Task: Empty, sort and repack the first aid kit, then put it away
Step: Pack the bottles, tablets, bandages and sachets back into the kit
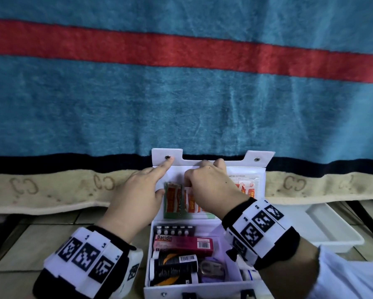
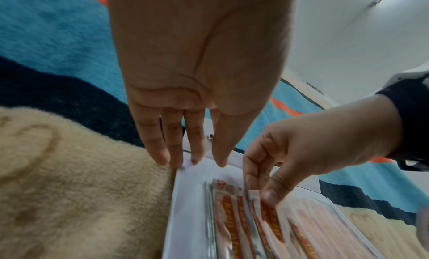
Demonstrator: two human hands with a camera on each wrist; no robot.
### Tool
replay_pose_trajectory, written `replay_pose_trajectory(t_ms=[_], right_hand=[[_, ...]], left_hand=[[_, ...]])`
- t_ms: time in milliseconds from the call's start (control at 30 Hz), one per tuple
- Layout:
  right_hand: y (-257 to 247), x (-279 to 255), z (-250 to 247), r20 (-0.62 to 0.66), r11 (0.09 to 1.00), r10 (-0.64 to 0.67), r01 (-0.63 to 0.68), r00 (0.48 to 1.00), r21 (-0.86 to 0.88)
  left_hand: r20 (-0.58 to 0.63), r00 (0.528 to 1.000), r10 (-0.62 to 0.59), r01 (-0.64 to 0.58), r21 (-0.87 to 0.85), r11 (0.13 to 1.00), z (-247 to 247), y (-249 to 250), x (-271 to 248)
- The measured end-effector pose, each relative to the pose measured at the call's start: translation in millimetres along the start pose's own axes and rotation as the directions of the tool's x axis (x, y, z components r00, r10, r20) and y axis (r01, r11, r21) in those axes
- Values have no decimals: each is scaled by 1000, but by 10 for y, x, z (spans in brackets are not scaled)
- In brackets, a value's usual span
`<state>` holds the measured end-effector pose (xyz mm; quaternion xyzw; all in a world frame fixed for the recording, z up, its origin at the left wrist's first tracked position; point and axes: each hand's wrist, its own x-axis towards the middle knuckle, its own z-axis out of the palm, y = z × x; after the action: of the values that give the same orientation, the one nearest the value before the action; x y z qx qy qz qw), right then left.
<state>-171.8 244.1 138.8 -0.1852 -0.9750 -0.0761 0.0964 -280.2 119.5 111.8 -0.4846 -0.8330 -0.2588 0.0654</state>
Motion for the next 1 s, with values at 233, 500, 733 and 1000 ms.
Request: replay_pose_trajectory(t_ms=[233,500,733,1000], right_hand=[[2,-45,16,-96,998,56,-55,994,15],[356,-379,-223,-191,958,235,-194,953,212],[828,-1155,-368,-164,858,439,-359,883,367],[1733,-2448,-359,54,644,691,-649,720,406]], left_hand=[[33,999,-6,6,10,1000,-41,47,-52],[59,998,-26,29,-40,999,-163,264,-238],[98,992,-79,82,-27,996,-147,599,-343],[360,933,27,-42,33,999,160,1252,-433]])
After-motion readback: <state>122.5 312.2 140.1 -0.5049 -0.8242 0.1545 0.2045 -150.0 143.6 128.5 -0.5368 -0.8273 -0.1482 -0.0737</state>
